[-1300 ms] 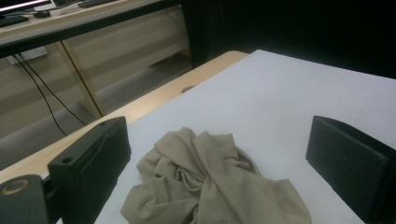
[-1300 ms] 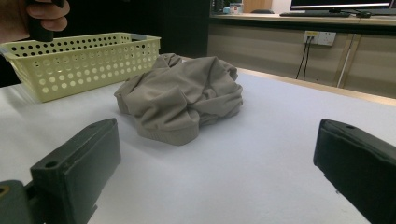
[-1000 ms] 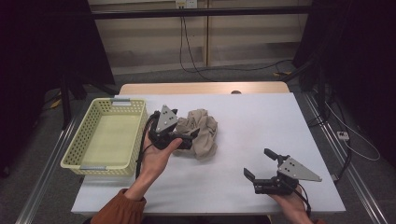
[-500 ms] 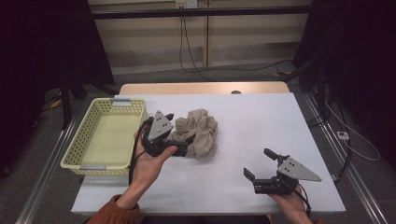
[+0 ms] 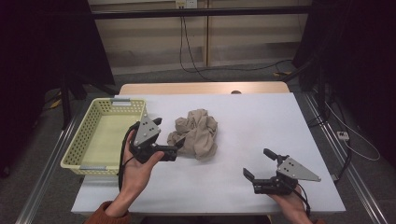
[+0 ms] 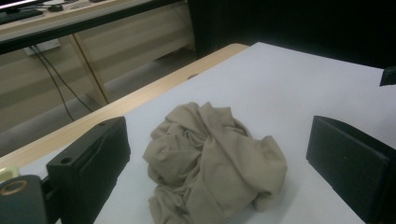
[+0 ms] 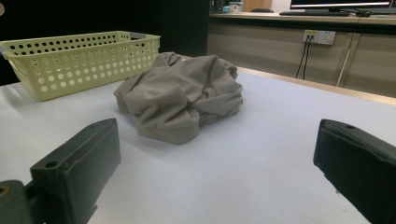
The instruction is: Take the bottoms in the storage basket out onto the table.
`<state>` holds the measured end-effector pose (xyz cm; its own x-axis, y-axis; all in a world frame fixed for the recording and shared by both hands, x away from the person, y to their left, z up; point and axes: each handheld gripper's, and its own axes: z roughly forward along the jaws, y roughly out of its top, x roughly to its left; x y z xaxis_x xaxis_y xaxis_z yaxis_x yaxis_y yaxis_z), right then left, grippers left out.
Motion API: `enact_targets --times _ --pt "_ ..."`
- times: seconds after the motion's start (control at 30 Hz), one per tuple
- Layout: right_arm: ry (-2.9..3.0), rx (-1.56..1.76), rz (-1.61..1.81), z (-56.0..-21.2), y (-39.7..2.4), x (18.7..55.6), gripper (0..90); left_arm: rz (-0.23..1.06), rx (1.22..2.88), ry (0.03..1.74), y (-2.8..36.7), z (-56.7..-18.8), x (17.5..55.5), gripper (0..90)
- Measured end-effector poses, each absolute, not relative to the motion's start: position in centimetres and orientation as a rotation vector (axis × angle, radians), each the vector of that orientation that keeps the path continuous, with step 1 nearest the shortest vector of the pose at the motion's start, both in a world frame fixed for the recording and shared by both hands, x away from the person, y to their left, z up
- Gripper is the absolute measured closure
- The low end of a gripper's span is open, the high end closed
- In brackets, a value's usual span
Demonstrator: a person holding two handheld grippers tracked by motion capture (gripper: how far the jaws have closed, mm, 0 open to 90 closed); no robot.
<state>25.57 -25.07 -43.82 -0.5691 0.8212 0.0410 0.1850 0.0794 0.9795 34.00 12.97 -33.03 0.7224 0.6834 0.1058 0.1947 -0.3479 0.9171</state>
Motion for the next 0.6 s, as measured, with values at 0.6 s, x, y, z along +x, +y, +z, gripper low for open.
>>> enact_targets --times 0.6 --pt "1.822 0.992 1.520 -43.9 -25.1 25.6 0.4 0.638 1.881 0.774 16.8 -34.3 33.3 6.2"
